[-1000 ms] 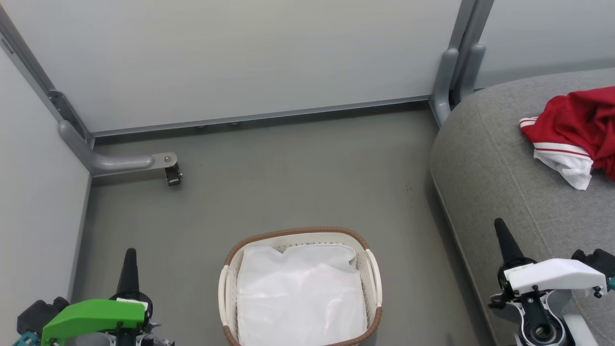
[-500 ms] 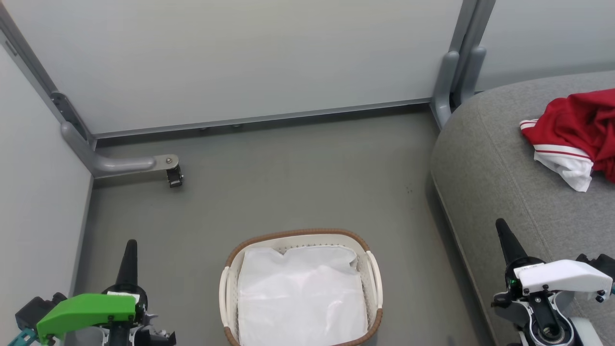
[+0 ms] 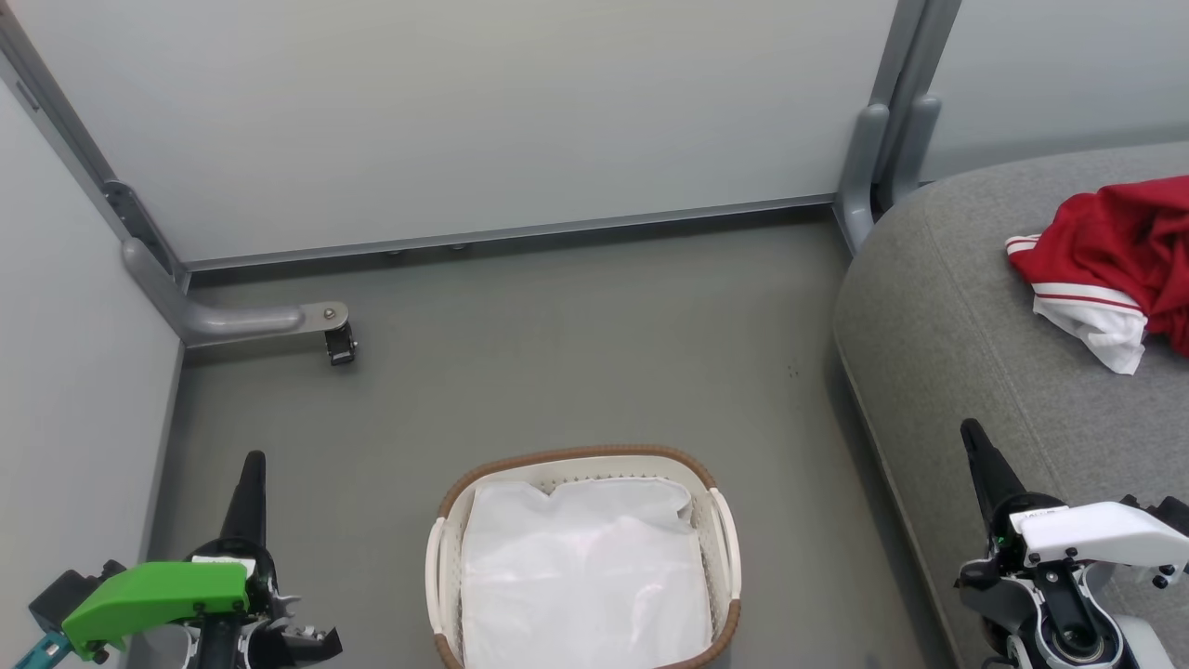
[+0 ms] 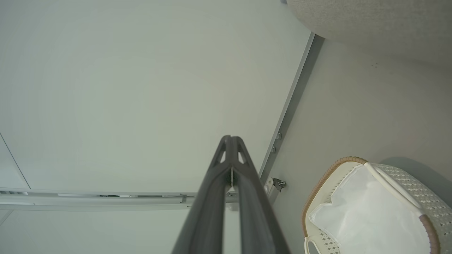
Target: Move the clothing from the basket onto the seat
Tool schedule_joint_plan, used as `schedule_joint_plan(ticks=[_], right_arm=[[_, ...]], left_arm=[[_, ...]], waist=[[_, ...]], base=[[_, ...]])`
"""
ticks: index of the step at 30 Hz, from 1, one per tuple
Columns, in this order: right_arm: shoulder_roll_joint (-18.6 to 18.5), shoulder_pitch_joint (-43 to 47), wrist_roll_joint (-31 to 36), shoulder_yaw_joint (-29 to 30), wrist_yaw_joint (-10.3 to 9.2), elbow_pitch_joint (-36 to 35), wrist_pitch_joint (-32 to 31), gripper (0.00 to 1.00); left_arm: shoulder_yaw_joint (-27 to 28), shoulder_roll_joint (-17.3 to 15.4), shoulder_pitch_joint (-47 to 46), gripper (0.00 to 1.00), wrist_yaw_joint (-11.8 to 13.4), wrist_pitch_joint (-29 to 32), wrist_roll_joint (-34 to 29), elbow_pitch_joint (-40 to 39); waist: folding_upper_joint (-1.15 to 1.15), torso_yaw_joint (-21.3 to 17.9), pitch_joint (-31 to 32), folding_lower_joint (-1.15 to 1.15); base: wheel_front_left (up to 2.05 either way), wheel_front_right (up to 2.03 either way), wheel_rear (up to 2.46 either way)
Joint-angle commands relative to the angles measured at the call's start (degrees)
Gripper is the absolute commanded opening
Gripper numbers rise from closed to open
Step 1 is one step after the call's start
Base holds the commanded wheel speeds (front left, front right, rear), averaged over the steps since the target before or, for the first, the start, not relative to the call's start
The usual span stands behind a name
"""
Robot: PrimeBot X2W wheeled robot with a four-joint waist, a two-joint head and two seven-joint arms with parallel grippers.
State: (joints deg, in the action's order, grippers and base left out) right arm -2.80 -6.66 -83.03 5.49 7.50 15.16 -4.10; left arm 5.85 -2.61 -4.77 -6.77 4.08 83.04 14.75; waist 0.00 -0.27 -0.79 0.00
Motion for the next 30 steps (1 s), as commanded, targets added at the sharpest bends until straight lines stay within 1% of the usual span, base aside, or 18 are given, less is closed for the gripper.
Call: schedule_joint_plan(ticks=[1,22,30], right_arm=[[-0.2,0.33,-1.26,0.35,-0.01,-0.51,-0.47,0.0],[-0.16,0.73,-9.36,1.18,-0.01,-1.3,-2.56,0.0],[-0.16,0.74,-9.47,1.17,-0.01,-1.3,-2.65,0.0]], left_arm=[[0.37,-0.41,-1.04,0.0,-0.32,0.41,1.25,-0.48],[0.8,-0.46,-1.97,0.0,-0.9,2.58,9.47,-0.79],[0.78,-0.46,-1.81,0.0,-0.88,2.68,9.46,-0.76]], waist=[[0.0,0.02,0.03,0.0],[0.0,0.26,0.59,0.0],[0.0,0.27,0.61,0.0]], base=[[0.0,0.0,0.0],[0.0,0.0,0.0],[0.0,0.0,0.0]])
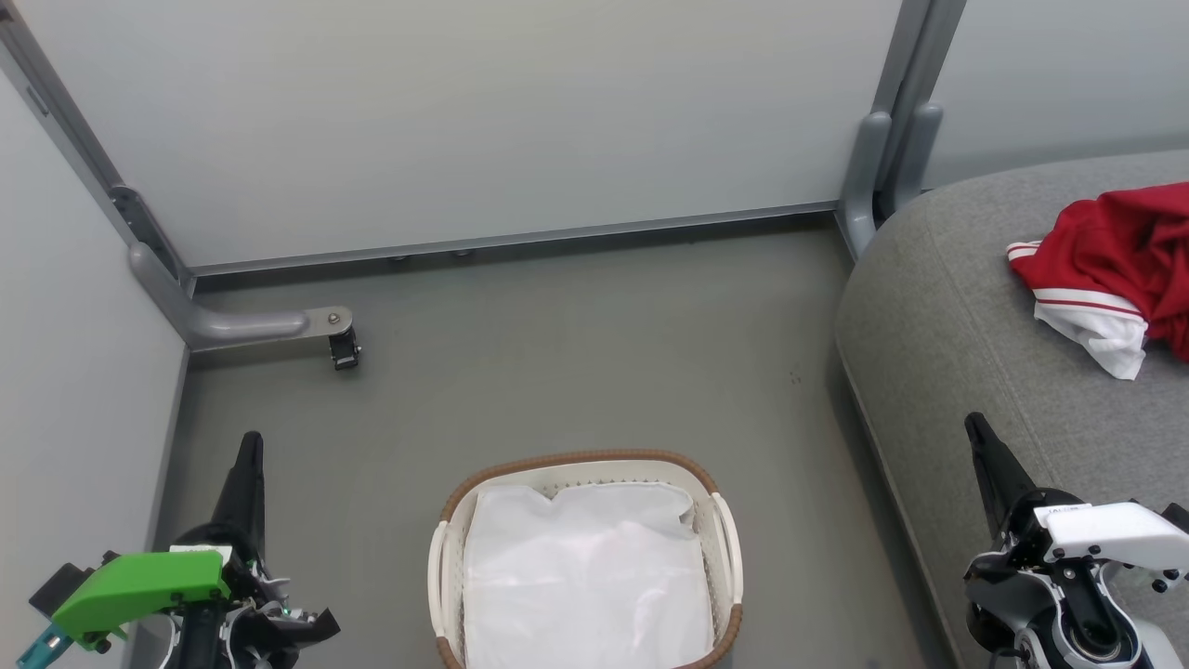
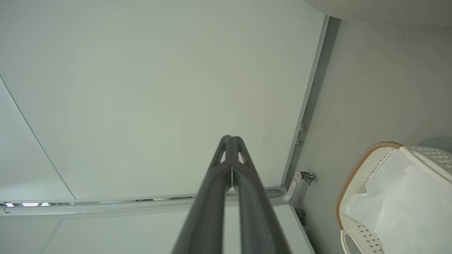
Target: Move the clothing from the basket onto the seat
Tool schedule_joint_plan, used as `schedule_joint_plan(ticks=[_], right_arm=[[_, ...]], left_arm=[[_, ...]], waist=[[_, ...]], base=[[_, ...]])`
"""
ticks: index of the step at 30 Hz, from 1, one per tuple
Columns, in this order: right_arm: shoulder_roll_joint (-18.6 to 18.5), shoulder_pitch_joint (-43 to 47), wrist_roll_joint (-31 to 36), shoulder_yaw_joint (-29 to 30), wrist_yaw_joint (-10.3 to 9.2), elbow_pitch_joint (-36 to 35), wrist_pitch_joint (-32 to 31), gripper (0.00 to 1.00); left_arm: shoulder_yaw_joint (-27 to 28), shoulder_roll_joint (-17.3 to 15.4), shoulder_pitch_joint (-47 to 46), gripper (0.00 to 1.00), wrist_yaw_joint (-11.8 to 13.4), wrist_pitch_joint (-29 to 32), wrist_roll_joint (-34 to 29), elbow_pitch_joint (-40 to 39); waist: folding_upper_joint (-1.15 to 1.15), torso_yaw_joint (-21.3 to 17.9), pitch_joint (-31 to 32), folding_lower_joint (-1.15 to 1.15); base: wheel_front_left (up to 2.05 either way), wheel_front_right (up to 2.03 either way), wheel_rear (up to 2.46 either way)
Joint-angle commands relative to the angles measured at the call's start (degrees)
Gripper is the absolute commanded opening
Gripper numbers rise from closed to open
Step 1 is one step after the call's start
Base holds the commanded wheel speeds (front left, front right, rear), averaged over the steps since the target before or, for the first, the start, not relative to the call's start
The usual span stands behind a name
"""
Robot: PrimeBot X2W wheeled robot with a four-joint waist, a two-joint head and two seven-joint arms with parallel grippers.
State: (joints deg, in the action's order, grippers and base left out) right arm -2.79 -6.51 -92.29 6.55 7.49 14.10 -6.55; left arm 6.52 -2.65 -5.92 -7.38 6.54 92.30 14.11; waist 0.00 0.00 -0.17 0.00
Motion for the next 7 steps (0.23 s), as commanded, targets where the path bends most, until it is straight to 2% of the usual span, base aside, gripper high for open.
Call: schedule_joint_plan(ticks=[1,7], right_arm=[[-0.17,0.6,-0.21,0.1,0.0,-0.24,-0.2,0.0],[-0.17,0.59,-0.21,0.1,0.0,-0.24,-0.19,0.0]], left_arm=[[0.11,-0.42,-0.67,0.0,-0.27,0.22,0.2,-0.12],[0.11,-0.42,-0.66,0.0,-0.27,0.21,0.2,-0.12]], waist=[[0.0,0.0,0.0,0.0],[0.0,0.0,0.0,0.0]], base=[[0.0,0.0,0.0],[0.0,0.0,0.0]])
